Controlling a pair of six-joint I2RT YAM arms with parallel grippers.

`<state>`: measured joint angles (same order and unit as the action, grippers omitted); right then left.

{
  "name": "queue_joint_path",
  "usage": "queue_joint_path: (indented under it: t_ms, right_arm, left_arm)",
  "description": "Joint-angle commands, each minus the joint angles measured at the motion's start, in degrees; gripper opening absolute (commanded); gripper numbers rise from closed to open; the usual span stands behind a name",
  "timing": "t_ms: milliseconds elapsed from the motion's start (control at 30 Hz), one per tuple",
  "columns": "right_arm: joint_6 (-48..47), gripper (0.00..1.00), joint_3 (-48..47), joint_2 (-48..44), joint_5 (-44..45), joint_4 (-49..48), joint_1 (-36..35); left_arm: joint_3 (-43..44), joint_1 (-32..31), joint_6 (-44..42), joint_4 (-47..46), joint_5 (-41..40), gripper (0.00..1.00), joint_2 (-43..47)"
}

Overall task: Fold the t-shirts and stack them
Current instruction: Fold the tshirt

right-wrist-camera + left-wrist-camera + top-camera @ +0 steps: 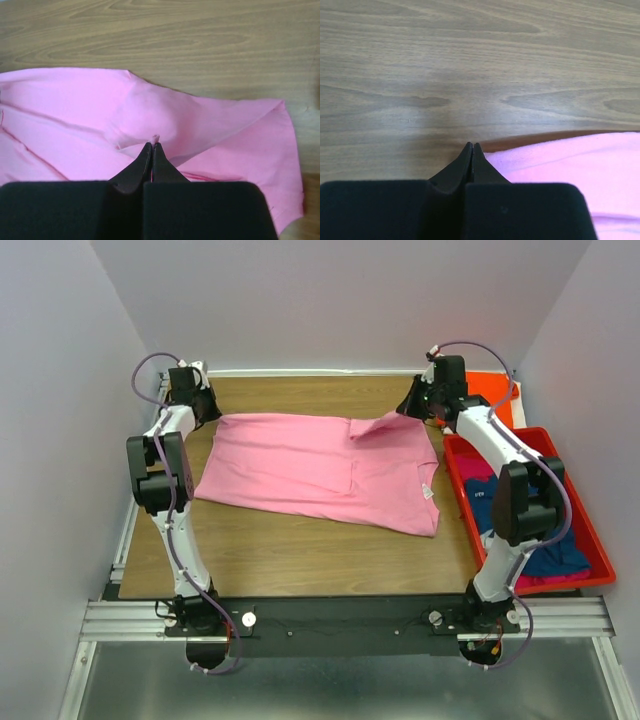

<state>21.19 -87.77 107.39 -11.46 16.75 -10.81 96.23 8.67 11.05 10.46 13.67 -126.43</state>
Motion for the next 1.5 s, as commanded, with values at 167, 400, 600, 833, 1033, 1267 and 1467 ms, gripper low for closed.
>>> queue_joint_path:
  t_ms: [167,400,600,833,1033,1267,1467]
  right_arm:
    - [4.2,0.00,7.7,-10.9,-3.7,1.9,-0.5]
    - [5.4,0.00,11.9,-16.3,-4.0,5.2,-0.7]
    - [5.7,0.00,16.0,-19.8,-4.3,8.1,-0.7]
    - [7.1,0.00,19.5,-24.1,-4.8,10.1,-0.9]
    - [7.9,0.00,20.3,-26.2,-5.2,12.1,-1.2]
    - [8.3,0.00,23.4,-28.6,-6.2,14.4,-1.8]
    - [7.2,0.00,29.8,-31.5,-5.8,17.6,-2.7]
  left_arm:
    - [-9.0,0.4,-0.6,-9.8,3.0,0.00,10.1]
    - [-14.7,0.8,-0.7,-11.4,3.0,0.00,13.6]
    - [-19.8,1.3,-0.4,-11.9,0.5,0.00,18.0]
    - [-25.4,1.5,-0.1,-12.8,-0.5,0.00,21.8]
    - [-28.4,2.0,0.5,-12.9,-2.9,0.00,25.1]
    - [-31.4,2.7,1.4,-12.5,-5.5,0.00,27.4]
    - [-34.0,2.9,4.2,-8.1,-11.1,0.06,28.1]
